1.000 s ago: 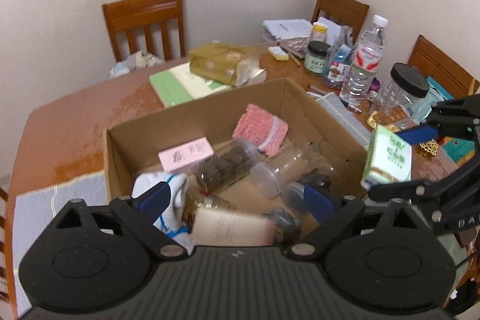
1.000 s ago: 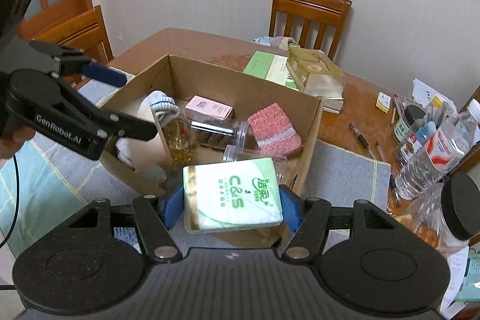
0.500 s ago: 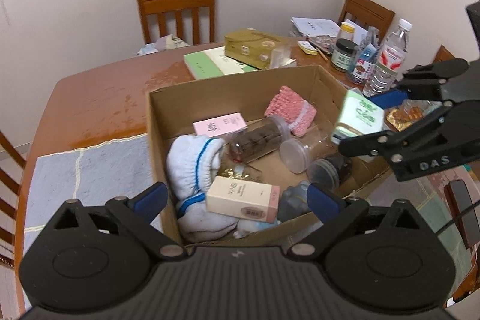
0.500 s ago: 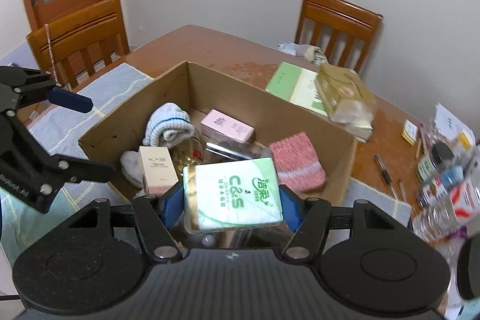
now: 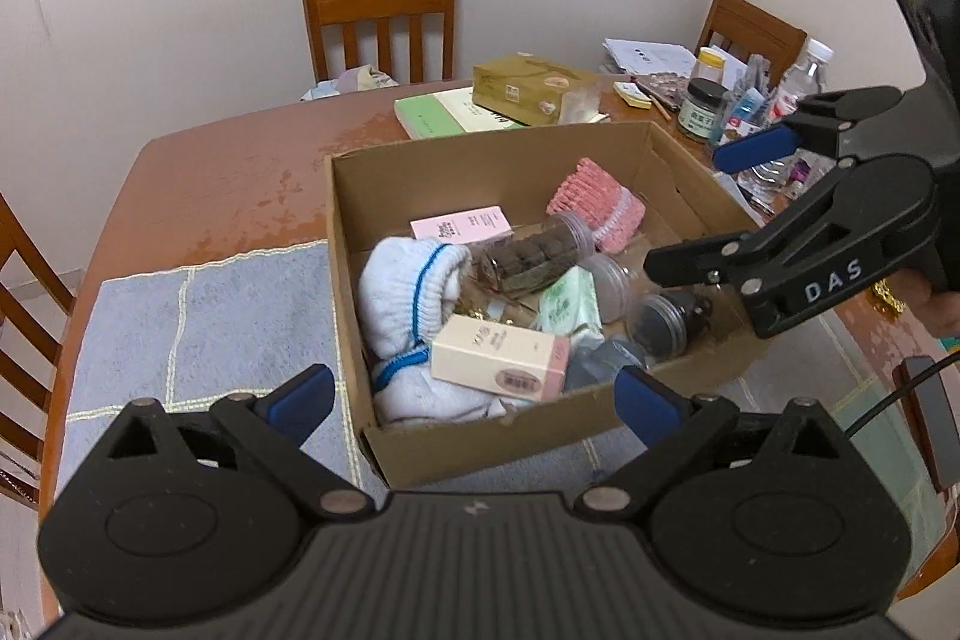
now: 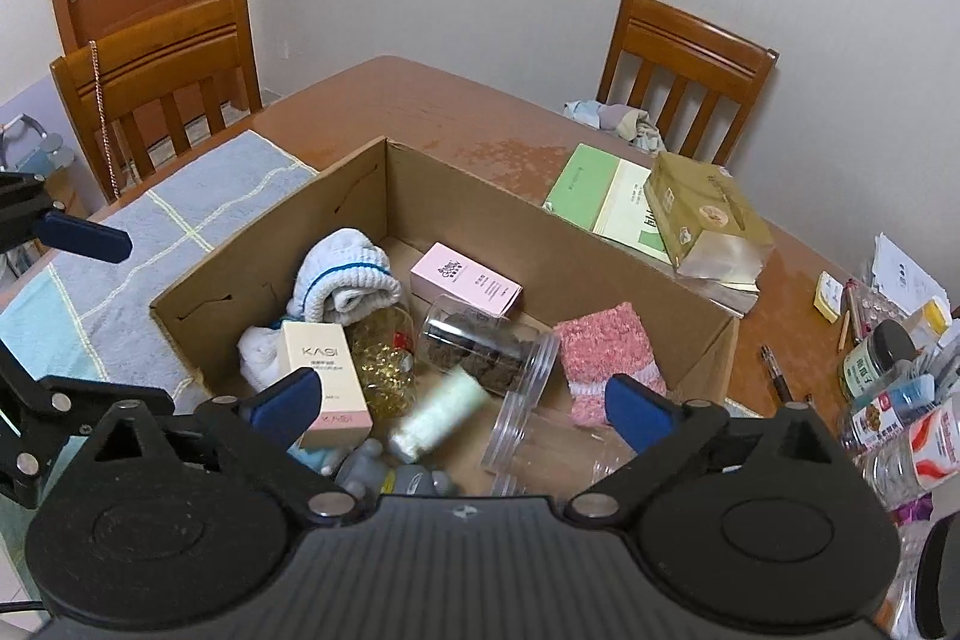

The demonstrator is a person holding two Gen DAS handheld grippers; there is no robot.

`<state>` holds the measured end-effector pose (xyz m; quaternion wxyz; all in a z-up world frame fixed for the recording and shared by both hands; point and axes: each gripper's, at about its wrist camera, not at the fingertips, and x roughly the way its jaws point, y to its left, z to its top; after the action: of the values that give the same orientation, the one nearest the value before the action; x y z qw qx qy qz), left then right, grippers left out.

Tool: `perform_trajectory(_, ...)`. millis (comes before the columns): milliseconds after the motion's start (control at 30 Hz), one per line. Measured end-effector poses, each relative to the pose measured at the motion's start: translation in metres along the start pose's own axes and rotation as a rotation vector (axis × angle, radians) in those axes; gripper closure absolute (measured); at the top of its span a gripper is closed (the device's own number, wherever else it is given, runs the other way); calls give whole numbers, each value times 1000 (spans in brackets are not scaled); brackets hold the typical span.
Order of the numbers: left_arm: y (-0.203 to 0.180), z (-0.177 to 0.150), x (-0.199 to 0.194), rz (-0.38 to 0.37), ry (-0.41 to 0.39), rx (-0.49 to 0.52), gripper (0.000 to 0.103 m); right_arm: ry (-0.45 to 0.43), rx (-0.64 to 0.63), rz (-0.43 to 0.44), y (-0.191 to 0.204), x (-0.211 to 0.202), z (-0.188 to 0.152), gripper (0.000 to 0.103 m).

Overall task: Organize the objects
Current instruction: 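Return both grippers to the towel toward the blue-white sock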

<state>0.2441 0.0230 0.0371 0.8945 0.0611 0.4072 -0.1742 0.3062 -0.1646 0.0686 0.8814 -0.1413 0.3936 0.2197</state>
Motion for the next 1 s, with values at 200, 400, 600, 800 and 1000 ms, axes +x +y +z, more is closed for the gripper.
perform_trajectory(200, -10, -18, -6, 24, 17, -33, 4, -11, 64, -16, 5, -19, -21, 0)
perform_trajectory(400, -14, -40, -10, 56, 31, -71, 3, 12, 106, -21, 15, -31, -52, 0)
perform_trajectory(600, -15, -61, -7, 111, 53, -104, 3, 81, 144, -24, 32, -15, -90, 0)
perform_trajectory(800, -3, -81, -6, 121, 68, -194, 3, 113, 180, 23, 45, 6, -111, 0)
perform_trajectory(1000, 13, -96, -2, 121, 90, -273, 3, 134, 210, 67, 58, 36, -116, 0)
